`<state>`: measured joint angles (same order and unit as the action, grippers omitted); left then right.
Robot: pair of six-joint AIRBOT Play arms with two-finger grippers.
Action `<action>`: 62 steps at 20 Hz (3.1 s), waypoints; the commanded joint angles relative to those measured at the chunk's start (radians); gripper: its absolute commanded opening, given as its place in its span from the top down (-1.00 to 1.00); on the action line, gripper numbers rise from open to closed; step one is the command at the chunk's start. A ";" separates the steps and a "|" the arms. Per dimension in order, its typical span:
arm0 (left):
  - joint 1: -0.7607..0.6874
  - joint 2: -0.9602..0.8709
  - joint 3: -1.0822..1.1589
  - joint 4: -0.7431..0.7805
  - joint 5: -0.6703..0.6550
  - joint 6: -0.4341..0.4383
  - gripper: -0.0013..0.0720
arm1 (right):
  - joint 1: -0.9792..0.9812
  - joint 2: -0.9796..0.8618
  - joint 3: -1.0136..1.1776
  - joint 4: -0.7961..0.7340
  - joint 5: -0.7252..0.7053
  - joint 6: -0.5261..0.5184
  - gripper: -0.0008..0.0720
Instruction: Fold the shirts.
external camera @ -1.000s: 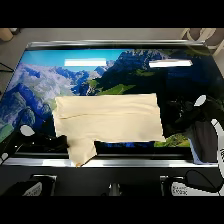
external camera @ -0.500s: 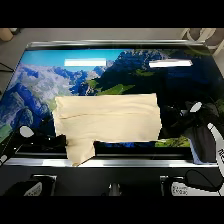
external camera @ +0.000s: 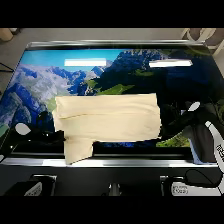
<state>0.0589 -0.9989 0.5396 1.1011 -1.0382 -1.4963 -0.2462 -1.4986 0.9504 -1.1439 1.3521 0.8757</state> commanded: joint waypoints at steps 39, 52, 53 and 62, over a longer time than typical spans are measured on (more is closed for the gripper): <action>-0.129 -0.442 0.976 0.024 -0.144 0.008 -0.18 | 0.027 -0.505 0.699 0.274 -0.116 0.203 -0.85; -0.309 -0.573 0.951 -0.039 -0.036 0.007 0.88 | 0.087 -0.322 0.700 0.277 -0.044 0.043 0.93; -0.337 -0.609 0.952 -0.094 0.017 0.007 0.88 | 0.087 -0.273 0.700 0.277 -0.029 0.043 0.93; -0.559 -0.911 0.981 -0.676 0.293 0.060 0.88 | 0.235 0.091 0.700 0.299 0.036 0.106 0.93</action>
<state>-0.4335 -1.8309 1.5082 0.6220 -0.8143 -1.4727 -0.0647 -1.5013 1.6497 -0.8490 1.3762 0.9604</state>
